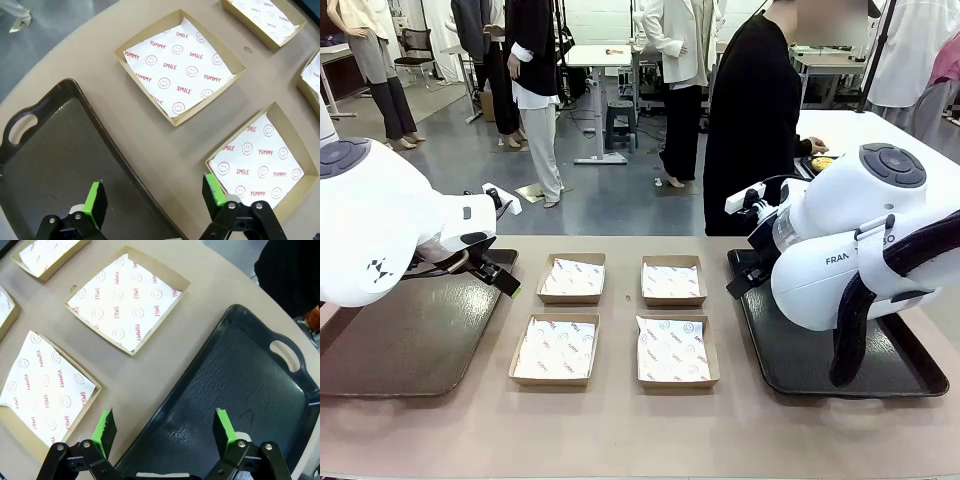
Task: Individually package the donuts and arrange them on the tray.
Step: Pick up one Paper togo box.
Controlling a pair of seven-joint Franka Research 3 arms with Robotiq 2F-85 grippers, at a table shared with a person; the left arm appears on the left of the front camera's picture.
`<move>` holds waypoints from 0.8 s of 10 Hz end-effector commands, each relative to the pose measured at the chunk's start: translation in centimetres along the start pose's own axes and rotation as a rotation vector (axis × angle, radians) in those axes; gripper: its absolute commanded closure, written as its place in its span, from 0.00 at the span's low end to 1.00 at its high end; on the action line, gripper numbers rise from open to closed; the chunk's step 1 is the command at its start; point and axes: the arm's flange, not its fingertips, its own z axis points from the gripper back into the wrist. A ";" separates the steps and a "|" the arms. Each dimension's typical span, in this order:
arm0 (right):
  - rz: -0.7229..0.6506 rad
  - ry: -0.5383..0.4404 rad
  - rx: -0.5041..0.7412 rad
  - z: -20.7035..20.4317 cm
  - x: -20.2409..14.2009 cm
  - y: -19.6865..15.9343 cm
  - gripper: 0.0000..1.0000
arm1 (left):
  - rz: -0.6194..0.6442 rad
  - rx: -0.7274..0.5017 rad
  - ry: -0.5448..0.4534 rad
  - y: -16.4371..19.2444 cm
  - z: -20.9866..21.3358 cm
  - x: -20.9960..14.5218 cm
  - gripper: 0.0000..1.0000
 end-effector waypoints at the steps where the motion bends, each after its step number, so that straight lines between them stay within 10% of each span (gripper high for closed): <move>1: 0.000 0.000 0.000 0.0 0.0 0.0 0.00 | 0.000 0.000 0.000 0.0 0.0 0.0 0.00; 8: 0.000 0.000 0.000 0.0 0.0 0.0 0.00 | 0.000 0.000 0.000 0.0 0.0 0.0 0.00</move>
